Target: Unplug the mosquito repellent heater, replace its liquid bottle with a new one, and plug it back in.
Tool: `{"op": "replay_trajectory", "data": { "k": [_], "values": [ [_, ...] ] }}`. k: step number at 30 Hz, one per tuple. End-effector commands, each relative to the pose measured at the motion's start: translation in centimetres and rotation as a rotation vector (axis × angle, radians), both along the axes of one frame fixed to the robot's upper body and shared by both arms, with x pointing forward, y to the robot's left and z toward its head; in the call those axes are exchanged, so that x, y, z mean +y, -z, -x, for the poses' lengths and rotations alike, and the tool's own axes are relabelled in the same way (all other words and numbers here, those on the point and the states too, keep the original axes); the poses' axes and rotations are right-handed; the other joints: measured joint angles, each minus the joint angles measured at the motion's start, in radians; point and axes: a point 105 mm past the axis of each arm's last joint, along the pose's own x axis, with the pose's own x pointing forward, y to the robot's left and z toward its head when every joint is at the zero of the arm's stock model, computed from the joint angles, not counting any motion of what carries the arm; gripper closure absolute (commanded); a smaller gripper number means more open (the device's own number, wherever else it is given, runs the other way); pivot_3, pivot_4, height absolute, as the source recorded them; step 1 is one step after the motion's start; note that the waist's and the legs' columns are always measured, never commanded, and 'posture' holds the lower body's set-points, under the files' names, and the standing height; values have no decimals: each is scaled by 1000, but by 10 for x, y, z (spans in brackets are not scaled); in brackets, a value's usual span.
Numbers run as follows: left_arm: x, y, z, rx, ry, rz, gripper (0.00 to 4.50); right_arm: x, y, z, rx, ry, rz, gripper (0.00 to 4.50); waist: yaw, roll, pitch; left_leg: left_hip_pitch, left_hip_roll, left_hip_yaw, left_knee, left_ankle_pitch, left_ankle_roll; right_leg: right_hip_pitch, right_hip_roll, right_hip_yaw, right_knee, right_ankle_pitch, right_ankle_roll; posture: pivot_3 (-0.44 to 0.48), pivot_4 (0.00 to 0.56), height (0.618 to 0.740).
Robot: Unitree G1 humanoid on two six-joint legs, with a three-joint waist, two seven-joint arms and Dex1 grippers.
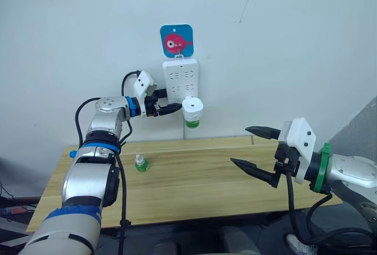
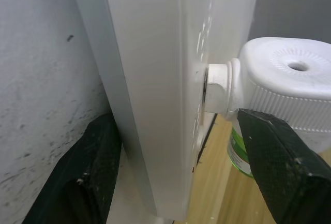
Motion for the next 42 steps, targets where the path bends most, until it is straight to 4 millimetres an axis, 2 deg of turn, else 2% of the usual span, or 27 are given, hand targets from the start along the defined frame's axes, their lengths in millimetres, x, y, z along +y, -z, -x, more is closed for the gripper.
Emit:
{"op": "replay_trajectory", "data": {
  "k": [1, 6, 10, 14, 16, 20, 23, 25, 31, 40, 42],
  "values": [
    [-9, -24, -1, -50, 50, 44, 1732, 1, -8, 3, -28, -7, -18, 0, 0, 0, 2, 0, 0, 0, 0, 0, 0, 0, 0, 0, 0, 0, 0, -215, 69, 740],
    [-16, -25, 1, -38, 81, 53, 3209, 2, -8, -2, -22, 16, -58, 0, -1, 0, 2, -1, 0, -1, 0, 0, 0, 0, 0, -1, -1, 0, 0, -217, 70, 740],
    [-18, -23, 2, -35, 90, 53, 3213, 5, -7, -9, -20, 36, -87, 0, -1, 0, 3, -1, 0, -2, 0, 0, 0, 0, 0, -1, -1, 0, 0, -217, 70, 740],
    [-20, -20, 4, -33, 90, 59, 3213, 21, -3, -47, -50, 200, -151, 0, -5, 0, 3, -1, 0, -2, 0, 0, 0, 0, 0, -1, -1, 0, 0, -219, 73, 740],
    [-19, -18, 5, -32, 88, 61, 3213, 37, -3, -56, -51, 228, -188, 0, -6, 1, 4, -2, 0, -3, 0, 0, 0, -1, -1, -1, 0, 0, 0, -219, 73, 740],
    [-20, -15, 7, -25, 88, 65, 3213, 60, 1, -84, -83, 365, -209, 0, -9, 1, 3, -18, -2, -7, 4, 0, -1, -18, -6, -1, 7, 3, -5, -215, 76, 740],
    [-21, -15, 9, -23, 90, 67, 3213, 71, -2, -96, -99, 425, -229, 0, -10, 2, 3, -25, -3, -10, 5, 1, -2, -24, -8, -3, 8, 4, -6, -214, 76, 740],
    [-21, -14, 9, -21, 90, 66, 3213, 79, -5, -101, -103, 436, -234, 0, -12, 2, 3, -32, -5, -10, 8, 2, -4, -30, -10, -3, 10, 4, -6, -211, 75, 740],
    [-22, -16, 10, -25, 90, 65, 3213, 98, -10, -111, -124, 436, -235, 0, -19, 2, 3, -32, -9, -11, 12, 0, -1, -30, -14, -3, 16, 4, -5, -201, 71, 740],
    [-20, -16, 11, -27, 81, 67, 3213, 97, -6, -123, -102, 460, -224, 0, -29, 2, 3, -32, -14, -12, 14, 0, -1, -30, -19, -4, 21, 3, -5, -188, 71, 740],
    [-20, -16, 11, -27, 79, 67, 3213, 96, -7, -126, -94, 469, -237, 381, -33, 2, 3, -32, -15, -13, 14, 0, -1, -30, -20, -4, 21, 3, -4, -188, 71, 740]
  ]
}}
